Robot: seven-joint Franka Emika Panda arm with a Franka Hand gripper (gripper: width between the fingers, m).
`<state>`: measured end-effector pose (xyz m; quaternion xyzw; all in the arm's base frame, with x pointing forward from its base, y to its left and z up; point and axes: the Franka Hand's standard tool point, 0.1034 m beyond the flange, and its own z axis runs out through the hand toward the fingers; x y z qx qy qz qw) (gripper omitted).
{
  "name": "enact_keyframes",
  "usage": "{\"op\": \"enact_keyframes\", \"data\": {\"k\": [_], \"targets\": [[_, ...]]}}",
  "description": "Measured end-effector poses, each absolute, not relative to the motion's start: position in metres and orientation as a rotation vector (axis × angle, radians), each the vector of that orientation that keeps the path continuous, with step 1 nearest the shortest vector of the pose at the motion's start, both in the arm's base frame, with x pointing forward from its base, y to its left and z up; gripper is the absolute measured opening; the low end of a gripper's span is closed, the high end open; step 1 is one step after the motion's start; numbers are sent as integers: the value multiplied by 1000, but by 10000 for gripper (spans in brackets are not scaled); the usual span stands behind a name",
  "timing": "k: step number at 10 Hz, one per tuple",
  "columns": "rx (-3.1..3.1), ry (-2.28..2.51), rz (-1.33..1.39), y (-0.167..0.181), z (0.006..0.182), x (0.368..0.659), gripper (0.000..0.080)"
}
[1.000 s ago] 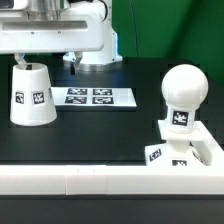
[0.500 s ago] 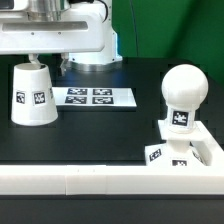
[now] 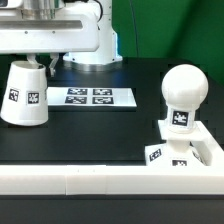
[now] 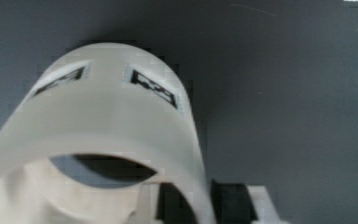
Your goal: Assemble lamp
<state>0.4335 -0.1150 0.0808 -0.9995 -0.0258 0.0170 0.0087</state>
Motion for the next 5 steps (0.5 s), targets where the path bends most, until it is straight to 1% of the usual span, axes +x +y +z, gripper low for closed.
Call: {"op": "enact_keyframes", "data": {"k": [2, 3, 5], "targets": [[-3121, -75, 56, -113, 81, 434, 45], [-3110, -35, 76, -100, 83, 438, 45], [-3077, 82, 103, -54, 98, 461, 45]]}}
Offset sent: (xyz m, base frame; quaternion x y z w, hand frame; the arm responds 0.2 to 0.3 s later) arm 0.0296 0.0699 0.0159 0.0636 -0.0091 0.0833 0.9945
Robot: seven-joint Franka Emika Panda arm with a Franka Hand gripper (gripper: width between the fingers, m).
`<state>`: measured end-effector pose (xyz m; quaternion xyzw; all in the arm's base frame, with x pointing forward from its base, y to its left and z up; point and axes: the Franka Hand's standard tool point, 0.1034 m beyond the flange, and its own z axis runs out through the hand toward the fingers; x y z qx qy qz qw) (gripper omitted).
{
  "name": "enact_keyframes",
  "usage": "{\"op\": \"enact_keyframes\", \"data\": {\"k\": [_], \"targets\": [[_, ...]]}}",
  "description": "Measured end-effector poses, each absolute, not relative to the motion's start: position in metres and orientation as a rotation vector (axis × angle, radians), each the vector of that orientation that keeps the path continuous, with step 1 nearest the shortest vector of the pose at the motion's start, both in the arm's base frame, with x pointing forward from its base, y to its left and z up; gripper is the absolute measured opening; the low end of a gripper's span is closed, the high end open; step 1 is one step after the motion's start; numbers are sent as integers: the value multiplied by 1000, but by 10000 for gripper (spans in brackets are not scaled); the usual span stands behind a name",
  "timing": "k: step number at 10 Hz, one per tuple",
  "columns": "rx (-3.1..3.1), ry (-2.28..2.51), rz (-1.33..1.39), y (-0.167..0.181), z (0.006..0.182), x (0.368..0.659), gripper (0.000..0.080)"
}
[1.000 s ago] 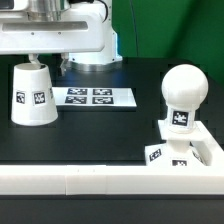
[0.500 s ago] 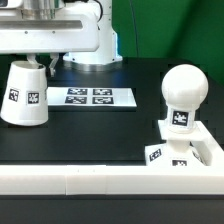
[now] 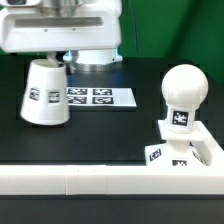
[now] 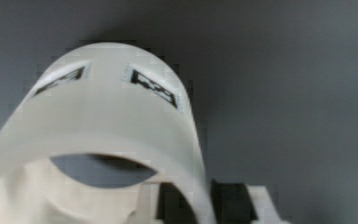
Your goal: Assemble lamp
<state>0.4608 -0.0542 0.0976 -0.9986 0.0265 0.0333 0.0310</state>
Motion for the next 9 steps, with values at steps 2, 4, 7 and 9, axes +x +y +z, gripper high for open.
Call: {"op": "enact_keyframes", "data": {"k": [2, 4, 7, 9], "targets": [[-3045, 167, 115, -10, 135, 503, 45], [-3028, 240, 126, 10, 163, 536, 45], [-3028, 234, 137, 10, 166, 546, 45], [-3028, 232, 138, 10, 166, 546, 45]]}}
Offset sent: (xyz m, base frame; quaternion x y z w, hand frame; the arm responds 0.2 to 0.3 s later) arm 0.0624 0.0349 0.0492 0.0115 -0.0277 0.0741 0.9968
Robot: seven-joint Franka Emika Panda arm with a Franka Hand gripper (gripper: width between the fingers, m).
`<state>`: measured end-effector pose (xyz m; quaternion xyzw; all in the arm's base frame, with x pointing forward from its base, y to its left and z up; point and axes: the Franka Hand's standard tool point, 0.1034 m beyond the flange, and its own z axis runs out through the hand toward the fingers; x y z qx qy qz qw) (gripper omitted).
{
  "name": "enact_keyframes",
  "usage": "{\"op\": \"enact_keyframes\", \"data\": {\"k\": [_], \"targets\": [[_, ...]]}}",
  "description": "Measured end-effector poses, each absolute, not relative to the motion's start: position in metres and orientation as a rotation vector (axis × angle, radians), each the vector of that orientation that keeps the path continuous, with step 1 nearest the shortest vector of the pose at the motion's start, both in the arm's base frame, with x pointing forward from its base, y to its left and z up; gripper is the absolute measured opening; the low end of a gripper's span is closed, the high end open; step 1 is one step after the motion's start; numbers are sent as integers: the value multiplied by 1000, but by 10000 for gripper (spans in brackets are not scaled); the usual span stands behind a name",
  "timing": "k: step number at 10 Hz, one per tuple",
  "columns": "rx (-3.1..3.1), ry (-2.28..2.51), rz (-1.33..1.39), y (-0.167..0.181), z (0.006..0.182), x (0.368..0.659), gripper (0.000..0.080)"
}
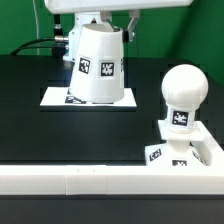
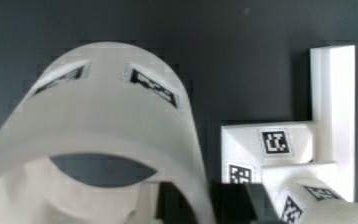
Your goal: Assemble lamp
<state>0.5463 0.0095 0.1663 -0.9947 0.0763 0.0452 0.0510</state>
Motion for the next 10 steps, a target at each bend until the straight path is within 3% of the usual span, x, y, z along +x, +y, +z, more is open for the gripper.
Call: {"op": "enact_keyframes", "data": {"k": [3, 6, 10], "targets": [[-2998, 233, 132, 25, 200, 564, 45], [-2976, 316, 110, 67, 244, 597, 45], [-2988, 290, 136, 74, 243, 606, 45]]}}
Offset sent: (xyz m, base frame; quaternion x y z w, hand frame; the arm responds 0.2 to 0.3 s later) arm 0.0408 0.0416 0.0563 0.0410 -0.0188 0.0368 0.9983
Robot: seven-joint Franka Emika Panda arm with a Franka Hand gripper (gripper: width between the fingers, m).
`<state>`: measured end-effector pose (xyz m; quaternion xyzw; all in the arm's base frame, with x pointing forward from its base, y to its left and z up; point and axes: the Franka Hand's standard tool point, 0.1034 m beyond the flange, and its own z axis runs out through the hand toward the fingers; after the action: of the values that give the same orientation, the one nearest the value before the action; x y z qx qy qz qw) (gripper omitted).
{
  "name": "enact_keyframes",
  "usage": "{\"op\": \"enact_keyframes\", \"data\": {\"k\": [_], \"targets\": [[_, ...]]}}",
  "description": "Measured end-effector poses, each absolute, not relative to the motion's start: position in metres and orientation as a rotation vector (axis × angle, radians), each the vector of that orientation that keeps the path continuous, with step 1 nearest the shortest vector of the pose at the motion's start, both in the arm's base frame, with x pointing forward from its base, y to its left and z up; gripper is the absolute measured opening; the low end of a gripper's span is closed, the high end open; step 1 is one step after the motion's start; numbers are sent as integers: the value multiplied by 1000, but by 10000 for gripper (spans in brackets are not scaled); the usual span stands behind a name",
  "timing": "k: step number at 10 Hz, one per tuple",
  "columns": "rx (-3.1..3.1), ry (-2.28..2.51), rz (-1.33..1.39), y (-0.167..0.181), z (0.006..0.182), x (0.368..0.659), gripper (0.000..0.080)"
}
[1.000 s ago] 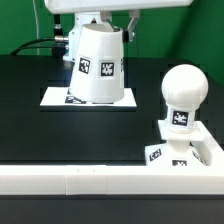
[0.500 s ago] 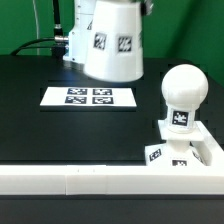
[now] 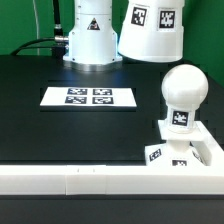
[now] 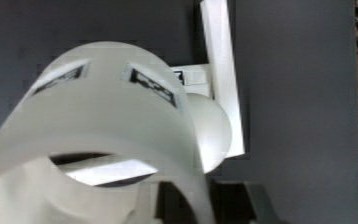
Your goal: Assemble lamp
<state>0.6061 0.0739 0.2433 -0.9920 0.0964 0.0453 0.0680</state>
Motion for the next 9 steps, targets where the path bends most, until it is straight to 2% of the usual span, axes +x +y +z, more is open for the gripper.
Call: {"op": "enact_keyframes", "data": {"k": [2, 5, 9], "targets": [[-2988, 263, 136, 84, 243, 606, 45], [-2979, 216, 92, 108, 245, 630, 45], [-2987, 208, 92, 117, 213, 632, 45]]}}
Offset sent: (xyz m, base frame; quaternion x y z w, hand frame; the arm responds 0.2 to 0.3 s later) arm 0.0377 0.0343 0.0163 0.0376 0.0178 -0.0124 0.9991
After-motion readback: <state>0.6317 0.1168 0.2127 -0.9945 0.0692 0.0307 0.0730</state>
